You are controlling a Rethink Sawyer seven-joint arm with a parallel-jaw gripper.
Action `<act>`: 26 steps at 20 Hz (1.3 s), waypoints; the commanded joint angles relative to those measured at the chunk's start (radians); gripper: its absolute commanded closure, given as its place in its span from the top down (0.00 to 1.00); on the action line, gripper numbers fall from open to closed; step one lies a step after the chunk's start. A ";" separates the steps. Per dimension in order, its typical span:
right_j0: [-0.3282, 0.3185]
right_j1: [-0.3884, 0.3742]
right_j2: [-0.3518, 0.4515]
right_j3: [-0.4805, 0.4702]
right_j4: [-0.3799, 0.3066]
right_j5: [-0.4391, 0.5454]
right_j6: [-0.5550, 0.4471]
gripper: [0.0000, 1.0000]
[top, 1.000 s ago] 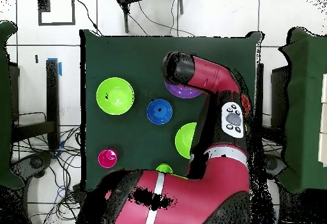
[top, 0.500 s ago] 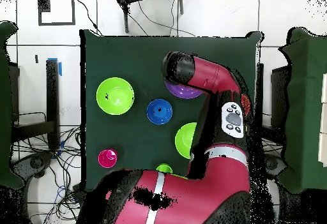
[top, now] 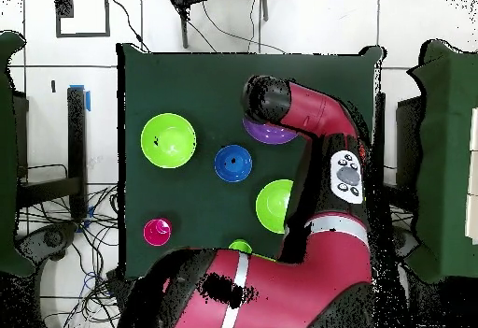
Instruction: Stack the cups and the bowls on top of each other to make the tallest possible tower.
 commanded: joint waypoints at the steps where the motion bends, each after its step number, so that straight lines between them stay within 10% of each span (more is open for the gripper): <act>1: -0.055 0.007 0.109 0.001 -0.089 0.099 -0.128 1.00; 16: 0.031 0.012 -0.107 0.053 0.038 0.014 0.278 1.00; 26: 0.089 0.039 -0.180 0.037 0.088 0.022 0.377 1.00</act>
